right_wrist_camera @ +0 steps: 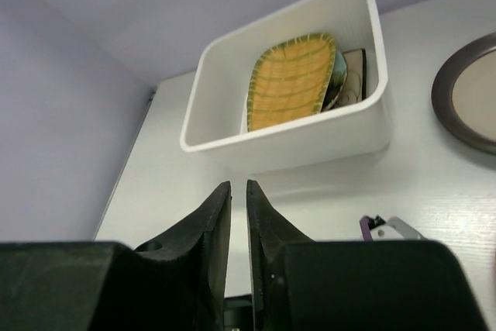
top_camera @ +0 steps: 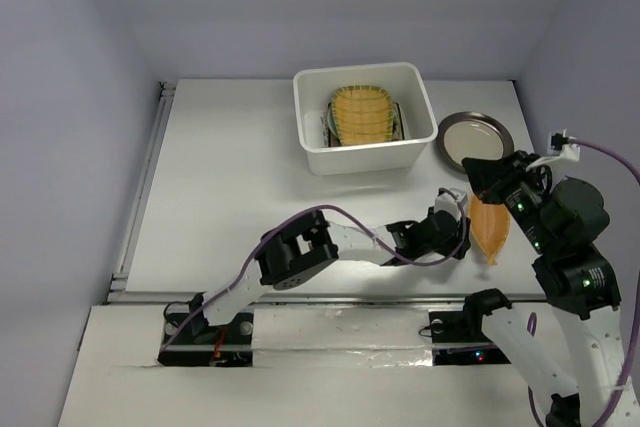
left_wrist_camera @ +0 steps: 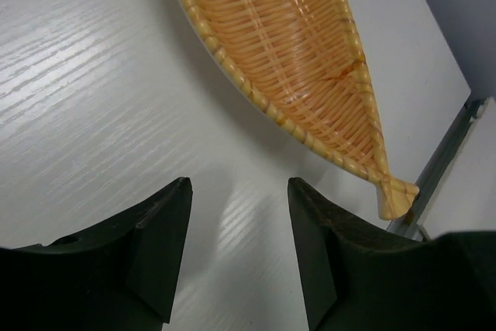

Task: Place the plates into the plastic bin on the countertop

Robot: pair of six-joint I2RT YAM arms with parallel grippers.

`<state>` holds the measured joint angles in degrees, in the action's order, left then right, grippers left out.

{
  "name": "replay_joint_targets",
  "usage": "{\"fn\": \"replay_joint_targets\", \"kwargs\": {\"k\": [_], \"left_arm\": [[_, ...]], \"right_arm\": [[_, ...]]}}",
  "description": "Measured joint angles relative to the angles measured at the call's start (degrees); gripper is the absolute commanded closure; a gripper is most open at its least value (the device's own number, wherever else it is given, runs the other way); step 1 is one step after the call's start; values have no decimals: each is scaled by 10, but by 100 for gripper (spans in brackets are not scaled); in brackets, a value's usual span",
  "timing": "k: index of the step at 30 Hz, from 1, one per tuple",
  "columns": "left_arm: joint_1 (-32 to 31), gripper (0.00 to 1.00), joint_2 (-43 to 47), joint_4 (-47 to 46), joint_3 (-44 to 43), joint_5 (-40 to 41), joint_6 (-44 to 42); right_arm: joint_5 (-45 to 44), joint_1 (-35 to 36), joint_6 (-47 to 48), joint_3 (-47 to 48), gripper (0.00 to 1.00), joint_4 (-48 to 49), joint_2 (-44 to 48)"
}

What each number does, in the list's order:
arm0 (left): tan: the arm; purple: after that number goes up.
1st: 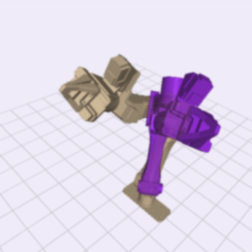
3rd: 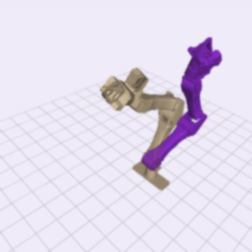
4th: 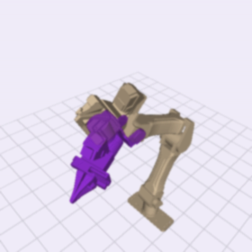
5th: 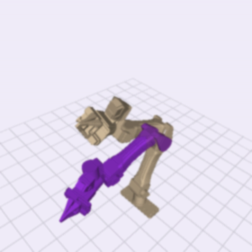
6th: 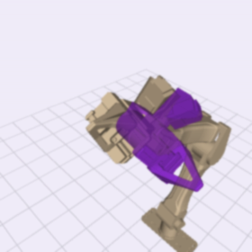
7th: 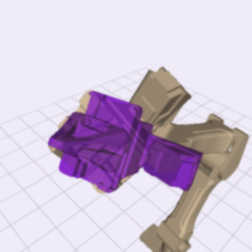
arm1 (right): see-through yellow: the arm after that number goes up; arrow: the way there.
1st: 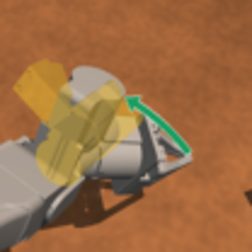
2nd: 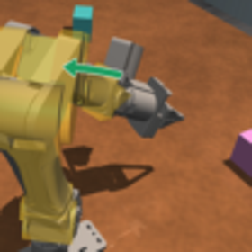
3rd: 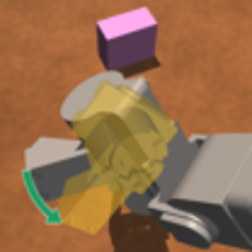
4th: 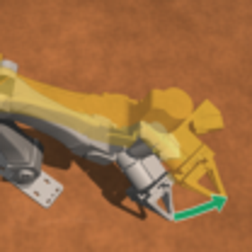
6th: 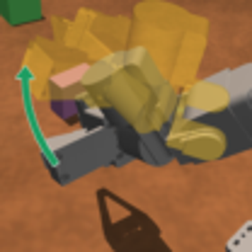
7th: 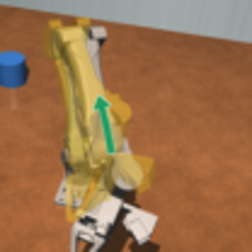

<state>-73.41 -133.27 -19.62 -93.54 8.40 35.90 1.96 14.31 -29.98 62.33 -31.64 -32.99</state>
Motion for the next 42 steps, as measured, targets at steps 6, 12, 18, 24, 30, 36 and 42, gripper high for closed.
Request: {"fn": "replay_joint_targets", "kwargs": {"k": [6, 12, 18, 24, 30, 36, 42], "left_arm": [[12, 41, 0, -42, 27, 11, 54], [29, 39, -11, -57, 2, 6, 98], [45, 39, -63, -63, -60, -13, 131], [49, 44, -117, -16, -158, -10, 132], [48, 71, -144, 32, -217, -2, 125], [48, 84, -149, 56, -235, 0, 116], [50, 100, -150, 55, -240, -3, 117]], "right_arm": [[28, 0, 0, -23, 80, -9, 15], [46, 0, 0, -25, 80, -9, 26], [59, 0, 0, -38, 80, -9, 34], [70, 0, 0, -42, 79, -9, 37], [83, 0, -3, -42, 79, -9, 42], [100, 0, -11, -38, 79, -9, 45], [120, 0, -20, -26, 79, -2, 60]]}}
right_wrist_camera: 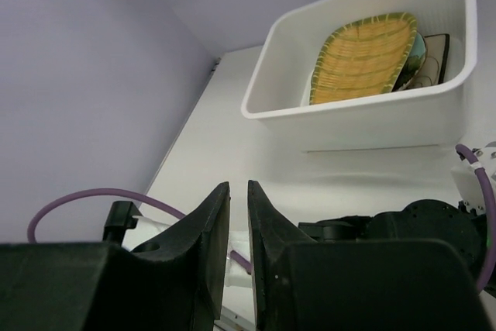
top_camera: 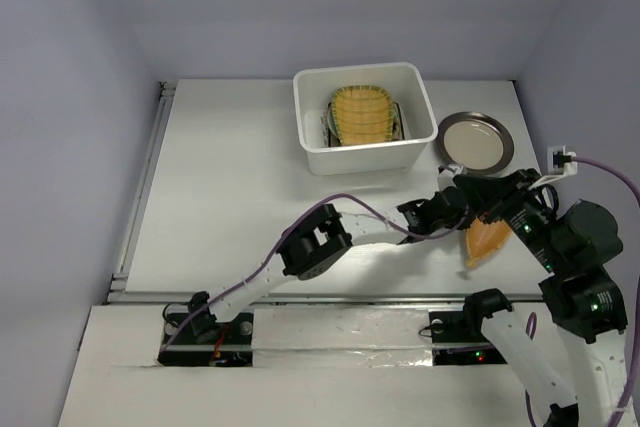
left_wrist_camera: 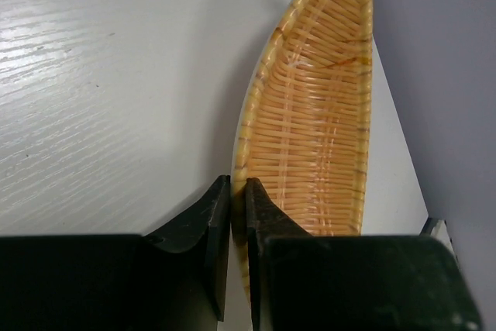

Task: Place the plates into the plastic bin on the countertop

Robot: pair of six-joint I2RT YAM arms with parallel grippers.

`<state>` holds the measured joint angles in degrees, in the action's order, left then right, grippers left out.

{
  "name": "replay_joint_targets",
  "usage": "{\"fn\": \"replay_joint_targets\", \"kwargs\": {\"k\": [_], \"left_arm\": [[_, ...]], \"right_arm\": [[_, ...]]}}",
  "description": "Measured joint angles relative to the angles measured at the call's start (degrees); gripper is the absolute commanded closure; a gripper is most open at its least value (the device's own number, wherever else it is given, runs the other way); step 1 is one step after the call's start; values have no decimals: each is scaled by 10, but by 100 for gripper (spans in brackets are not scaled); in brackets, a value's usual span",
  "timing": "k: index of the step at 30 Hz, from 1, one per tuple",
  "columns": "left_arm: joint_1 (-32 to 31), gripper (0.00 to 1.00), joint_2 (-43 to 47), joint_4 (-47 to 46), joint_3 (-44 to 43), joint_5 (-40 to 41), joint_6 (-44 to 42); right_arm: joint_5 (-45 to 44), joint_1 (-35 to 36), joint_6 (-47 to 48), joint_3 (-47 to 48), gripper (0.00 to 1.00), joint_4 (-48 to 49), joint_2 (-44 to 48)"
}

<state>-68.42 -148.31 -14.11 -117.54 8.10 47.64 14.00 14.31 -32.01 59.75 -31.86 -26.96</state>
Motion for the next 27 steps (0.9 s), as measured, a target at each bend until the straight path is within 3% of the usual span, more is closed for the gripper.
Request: {"fn": "replay_joint_targets", "kwargs": {"k": [3, 6, 11, 15, 21, 27], "left_arm": [[3, 100, 9, -50, 45, -6, 5], [3, 100, 75, -112, 172, -6, 11], [6, 100, 260, -155, 422, 5, -10], [20, 100, 393, -190, 542, 1, -19], [88, 100, 565, -232, 633, -10, -26], [205, 100, 656, -222, 607, -27, -57]], "right_arm": [[0, 0, -2, 2, 79, 2, 4], [0, 0, -2, 2, 79, 2, 5], [-6, 0, -2, 2, 79, 6, 4], [-21, 0, -2, 2, 79, 14, 3], [-50, 0, -4, 2, 80, 29, 3], [-64, 0, -8, -2, 80, 42, 1]]}}
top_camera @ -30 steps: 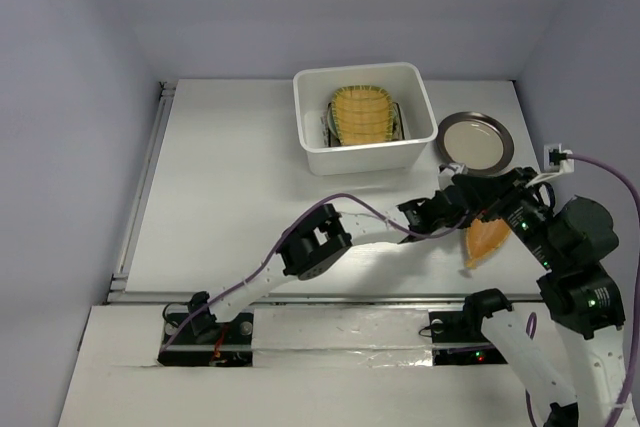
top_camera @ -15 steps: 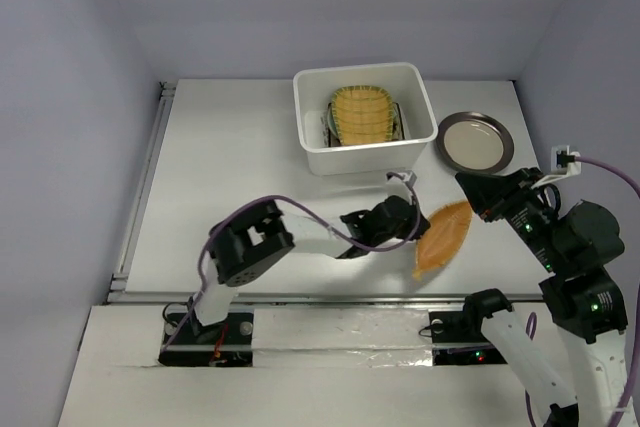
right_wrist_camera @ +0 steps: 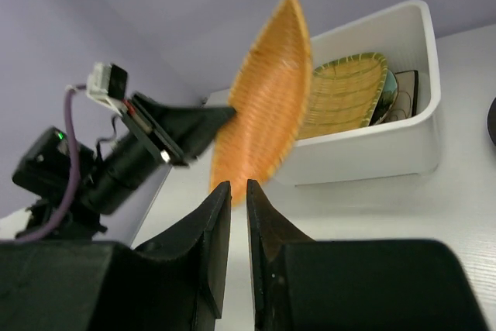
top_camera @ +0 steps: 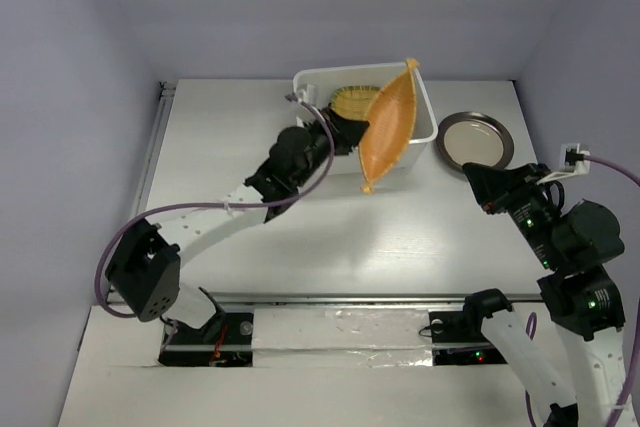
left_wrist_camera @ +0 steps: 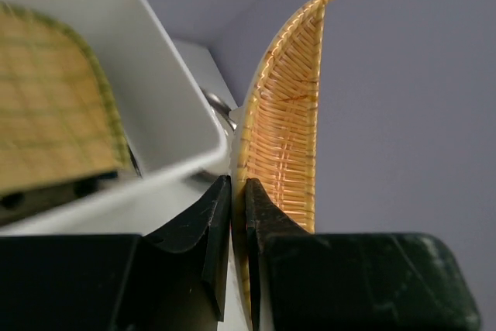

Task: Place the plates into the plastic bin on the countertop

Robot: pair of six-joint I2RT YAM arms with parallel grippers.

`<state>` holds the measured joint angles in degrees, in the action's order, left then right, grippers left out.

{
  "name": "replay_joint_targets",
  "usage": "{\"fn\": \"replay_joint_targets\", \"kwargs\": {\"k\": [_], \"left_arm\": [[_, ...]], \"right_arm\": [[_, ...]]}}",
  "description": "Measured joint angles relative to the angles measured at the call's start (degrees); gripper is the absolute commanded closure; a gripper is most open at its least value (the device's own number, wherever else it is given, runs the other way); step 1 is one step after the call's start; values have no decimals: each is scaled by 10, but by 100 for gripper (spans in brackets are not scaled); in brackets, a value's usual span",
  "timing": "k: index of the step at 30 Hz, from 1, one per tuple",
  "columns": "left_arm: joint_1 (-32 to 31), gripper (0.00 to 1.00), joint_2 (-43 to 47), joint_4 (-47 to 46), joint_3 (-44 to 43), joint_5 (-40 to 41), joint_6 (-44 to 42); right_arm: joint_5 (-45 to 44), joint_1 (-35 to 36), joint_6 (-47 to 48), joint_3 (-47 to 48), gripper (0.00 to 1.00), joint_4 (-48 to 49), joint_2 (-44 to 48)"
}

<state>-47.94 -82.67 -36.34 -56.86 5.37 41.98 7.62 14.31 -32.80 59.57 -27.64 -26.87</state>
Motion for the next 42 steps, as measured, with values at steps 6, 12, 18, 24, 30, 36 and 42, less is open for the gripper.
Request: {"fn": "replay_joint_targets", "kwargs": {"k": [6, 12, 18, 24, 30, 36, 42], "left_arm": [[122, 100, -69, 74, -157, -41, -37], [180, 100, -233, 166, -336, -80, -73], [199, 100, -344, 261, -404, -113, -92], [199, 100, -381, 305, -420, -137, -89], [199, 53, -402, 336, -476, -134, -109], [199, 25, -374, 314, -419, -108, -118], [199, 22, -298, 290, -353, -94, -123]], "right_arm": [[-19, 0, -4, -28, 85, 19, -10], [-20, 0, -11, -62, 86, 36, -37], [-53, 0, -18, -94, 86, 50, -54], [-82, 0, -50, -145, 88, 113, -126], [-162, -4, -83, -169, 64, 134, -204], [-198, -96, -122, -181, 52, 189, -297], [-203, -213, -177, -223, 42, 221, -362]]}}
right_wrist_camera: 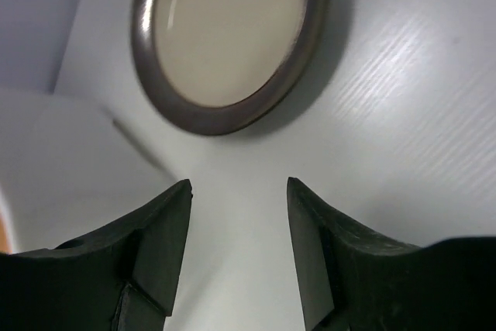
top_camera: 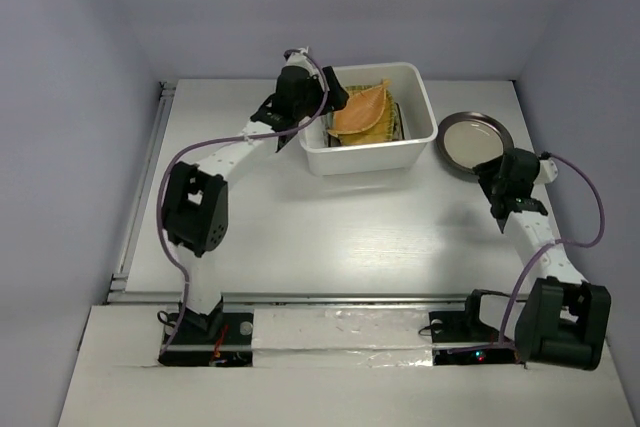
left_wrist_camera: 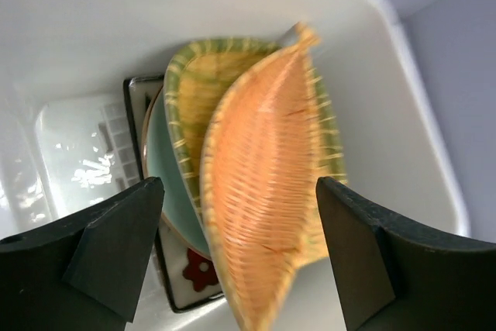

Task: Place the plates into the plastic bin on the countertop

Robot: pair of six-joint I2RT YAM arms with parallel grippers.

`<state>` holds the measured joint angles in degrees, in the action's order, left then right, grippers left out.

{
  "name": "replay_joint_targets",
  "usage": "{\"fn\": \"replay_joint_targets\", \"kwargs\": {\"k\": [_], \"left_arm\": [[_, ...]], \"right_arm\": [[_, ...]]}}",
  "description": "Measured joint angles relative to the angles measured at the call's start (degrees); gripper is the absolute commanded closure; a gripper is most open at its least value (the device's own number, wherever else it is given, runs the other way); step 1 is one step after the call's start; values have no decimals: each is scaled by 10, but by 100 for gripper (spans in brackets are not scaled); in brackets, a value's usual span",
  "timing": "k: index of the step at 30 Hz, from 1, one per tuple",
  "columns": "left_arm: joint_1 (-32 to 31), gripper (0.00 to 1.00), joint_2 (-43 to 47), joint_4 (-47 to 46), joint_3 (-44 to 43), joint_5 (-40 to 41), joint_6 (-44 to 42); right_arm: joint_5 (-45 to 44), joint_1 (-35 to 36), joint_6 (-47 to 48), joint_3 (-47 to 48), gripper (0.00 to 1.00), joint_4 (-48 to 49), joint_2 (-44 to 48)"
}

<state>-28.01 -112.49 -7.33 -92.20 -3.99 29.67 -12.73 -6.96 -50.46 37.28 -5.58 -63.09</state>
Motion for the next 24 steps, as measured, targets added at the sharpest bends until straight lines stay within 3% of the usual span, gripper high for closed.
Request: {"fn": "replay_joint_targets", "kwargs": {"k": [10, 21, 23, 24], "left_arm": [[-8, 23, 262, -141, 181, -5, 30], [-15, 23, 380, -183, 267, -11, 36], [-15, 23, 388, -185, 276, -10, 36], [-15, 23, 390, -185, 278, -10, 35]], "right_arm": [[49, -154, -34, 17, 38, 24, -135], [172, -165, -37, 110, 31, 50, -284], [185, -165, -45, 118, 31, 55, -298], [191, -165, -50, 122, 37, 57, -306]]}}
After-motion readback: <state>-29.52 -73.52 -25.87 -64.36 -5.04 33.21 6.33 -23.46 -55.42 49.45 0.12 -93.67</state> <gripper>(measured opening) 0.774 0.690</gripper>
